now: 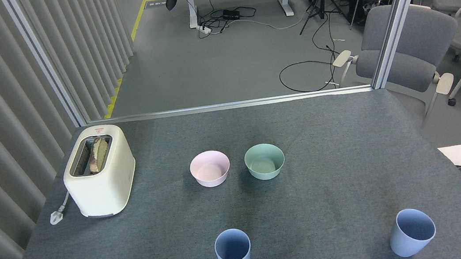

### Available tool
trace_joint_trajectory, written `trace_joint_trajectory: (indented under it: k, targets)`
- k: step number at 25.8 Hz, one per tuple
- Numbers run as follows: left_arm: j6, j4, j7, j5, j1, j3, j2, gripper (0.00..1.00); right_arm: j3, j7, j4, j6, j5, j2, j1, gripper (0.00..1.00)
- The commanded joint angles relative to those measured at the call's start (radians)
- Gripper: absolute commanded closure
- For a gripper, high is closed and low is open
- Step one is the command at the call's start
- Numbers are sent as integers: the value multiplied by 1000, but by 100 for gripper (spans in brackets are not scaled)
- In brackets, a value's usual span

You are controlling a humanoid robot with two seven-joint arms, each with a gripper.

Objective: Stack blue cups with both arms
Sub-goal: 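Open the left gripper and withdraw it from the cup, then reach the right gripper to the other blue cup and grasp it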

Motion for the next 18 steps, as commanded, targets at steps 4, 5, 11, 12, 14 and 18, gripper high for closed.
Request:
trace_joint_trajectory:
  k: [4,5,11,12,14,18]
  targets:
    - [-19,38,5,0,1,42,-2,0,-55,120,92,-17,10,-27,-139,0]
    - [-19,38,7,0,4,42,-2,0,-55,140,113,-15,12,-29,-172,0]
    - [-16,43,28,0,24,42,-3,0,-55,149,190,-20,12,-53,-271,0]
    - [-16,43,28,0,24,42,-5,0,-53,149,201,-20,12,-65,-282,0]
    - [-16,43,28,-1,25,42,-5,0,-53,149,215,-21,10,-75,-300,0]
    - [-16,43,28,-1,27,44,-3,0,-53,149,250,-21,10,-76,-343,0]
